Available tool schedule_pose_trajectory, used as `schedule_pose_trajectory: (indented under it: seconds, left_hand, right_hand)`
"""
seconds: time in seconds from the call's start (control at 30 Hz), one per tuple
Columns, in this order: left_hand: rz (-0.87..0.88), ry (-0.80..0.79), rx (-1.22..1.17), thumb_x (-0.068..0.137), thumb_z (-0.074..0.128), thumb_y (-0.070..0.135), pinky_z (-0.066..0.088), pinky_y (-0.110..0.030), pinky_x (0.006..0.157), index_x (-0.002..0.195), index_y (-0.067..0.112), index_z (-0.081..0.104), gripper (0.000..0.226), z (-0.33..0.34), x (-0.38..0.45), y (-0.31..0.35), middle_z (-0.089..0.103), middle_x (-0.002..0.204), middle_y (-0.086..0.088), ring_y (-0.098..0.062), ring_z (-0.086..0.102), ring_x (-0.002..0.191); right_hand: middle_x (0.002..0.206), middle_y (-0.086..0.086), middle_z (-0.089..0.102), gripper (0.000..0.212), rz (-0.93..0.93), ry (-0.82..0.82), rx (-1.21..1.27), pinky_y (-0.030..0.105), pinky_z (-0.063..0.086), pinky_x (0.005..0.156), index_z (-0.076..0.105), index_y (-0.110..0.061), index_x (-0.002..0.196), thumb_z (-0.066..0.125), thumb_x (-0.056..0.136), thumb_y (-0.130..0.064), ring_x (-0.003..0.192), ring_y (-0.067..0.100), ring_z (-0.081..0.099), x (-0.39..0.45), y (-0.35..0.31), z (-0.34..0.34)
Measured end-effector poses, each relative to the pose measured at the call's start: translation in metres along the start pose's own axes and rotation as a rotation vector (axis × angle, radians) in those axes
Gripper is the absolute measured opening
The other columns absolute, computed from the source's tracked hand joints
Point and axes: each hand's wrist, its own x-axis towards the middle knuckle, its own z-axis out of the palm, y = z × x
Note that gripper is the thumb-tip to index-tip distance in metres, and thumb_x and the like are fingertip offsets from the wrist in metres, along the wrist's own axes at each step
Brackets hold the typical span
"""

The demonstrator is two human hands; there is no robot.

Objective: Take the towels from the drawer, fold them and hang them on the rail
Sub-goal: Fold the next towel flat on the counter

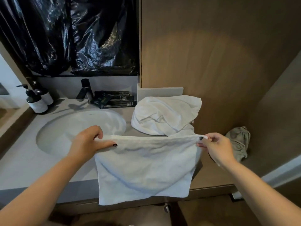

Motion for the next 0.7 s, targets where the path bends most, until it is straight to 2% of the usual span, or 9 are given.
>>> schedule_pose_trajectory:
  seconds: [0.1,0.2,0.27,0.37,0.4,0.47,0.57,0.63,0.7]
  left_hand:
    - [0.134,-0.066,0.083,0.068,0.06,0.067,0.025,-0.026,0.047,0.063,0.015,0.037,0.058,0.008,0.025,-0.016,0.03,0.053,0.008,-0.012,0.026,0.048]
    - [0.073,-0.124,0.142,0.076,0.077,0.055,0.024,-0.03,0.047,0.066,0.014,0.036,0.059,0.023,0.05,-0.04,0.027,0.048,0.008,-0.02,0.025,0.046]
    - [0.032,-0.137,0.202,0.078,0.079,0.046,0.021,-0.028,0.046,0.069,0.014,0.036,0.055,0.033,0.066,-0.058,0.025,0.045,0.009,-0.021,0.025,0.043]
    - [0.109,-0.096,0.216,0.084,0.059,0.062,0.022,-0.025,0.045,0.07,0.016,0.034,0.054,0.048,0.089,-0.084,0.028,0.044,0.005,-0.024,0.026,0.04]
    - [0.1,-0.109,0.219,0.083,0.05,0.067,0.023,-0.025,0.045,0.071,0.019,0.033,0.053,0.053,0.096,-0.093,0.031,0.044,0.004,-0.023,0.027,0.04]
    - [-0.029,-0.192,0.261,0.085,0.05,0.07,0.026,-0.027,0.046,0.071,0.025,0.03,0.051,0.066,0.11,-0.11,0.04,0.048,0.005,-0.018,0.035,0.044]
    - [-0.222,-0.33,0.289,0.086,0.058,0.063,0.03,-0.03,0.052,0.077,0.027,0.036,0.043,0.087,0.113,-0.121,0.051,0.06,0.007,-0.015,0.046,0.057]
    - [-0.285,-0.399,0.28,0.088,0.063,0.05,0.039,-0.033,0.061,0.089,0.026,0.043,0.031,0.098,0.106,-0.119,0.061,0.079,0.001,-0.021,0.055,0.071]
    - [-0.25,-0.371,0.285,0.087,0.069,0.031,0.046,-0.041,0.08,0.111,0.017,0.053,0.032,0.109,0.092,-0.113,0.061,0.115,-0.009,-0.031,0.058,0.101]
  right_hand:
    - [0.075,0.006,0.073,0.011,0.053,0.057,-0.004,0.056,0.058,0.079,0.068,-0.018,0.074,0.074,0.083,-0.013,0.081,0.029,0.072,0.019,-0.002,0.017]
    - [0.075,0.004,0.074,0.009,0.071,0.113,-0.046,0.049,0.06,0.078,0.068,-0.015,0.078,0.075,0.083,-0.017,0.077,0.019,0.074,0.041,-0.005,0.044]
    - [0.076,0.007,0.074,0.011,0.084,0.145,-0.046,0.046,0.059,0.08,0.066,-0.01,0.08,0.074,0.084,-0.016,0.076,0.015,0.074,0.056,-0.008,0.062]
    - [0.079,0.008,0.074,0.013,0.072,0.219,-0.043,0.046,0.057,0.083,0.064,-0.008,0.083,0.072,0.085,-0.017,0.081,0.021,0.073,0.079,-0.014,0.088]
    - [0.081,0.006,0.073,0.013,0.055,0.253,-0.079,0.042,0.056,0.081,0.064,-0.009,0.084,0.073,0.085,-0.019,0.083,0.022,0.071,0.086,-0.016,0.096]
    - [0.083,0.002,0.07,0.014,0.036,0.311,-0.157,0.028,0.048,0.068,0.064,-0.014,0.084,0.074,0.084,-0.024,0.085,0.022,0.067,0.1,-0.016,0.111]
    - [0.081,-0.001,0.064,0.011,0.066,0.282,-0.209,0.023,0.041,0.061,0.062,-0.016,0.085,0.072,0.085,-0.02,0.086,0.026,0.064,0.111,-0.007,0.128]
    - [0.088,0.005,0.065,0.007,0.095,0.218,-0.244,0.03,0.046,0.073,0.06,-0.012,0.09,0.067,0.087,-0.012,0.093,0.029,0.064,0.113,0.004,0.139]
    - [0.112,0.012,0.062,0.025,0.068,0.169,-0.198,0.032,0.049,0.085,0.057,-0.011,0.111,0.062,0.088,-0.002,0.103,0.028,0.062,0.104,0.008,0.148]
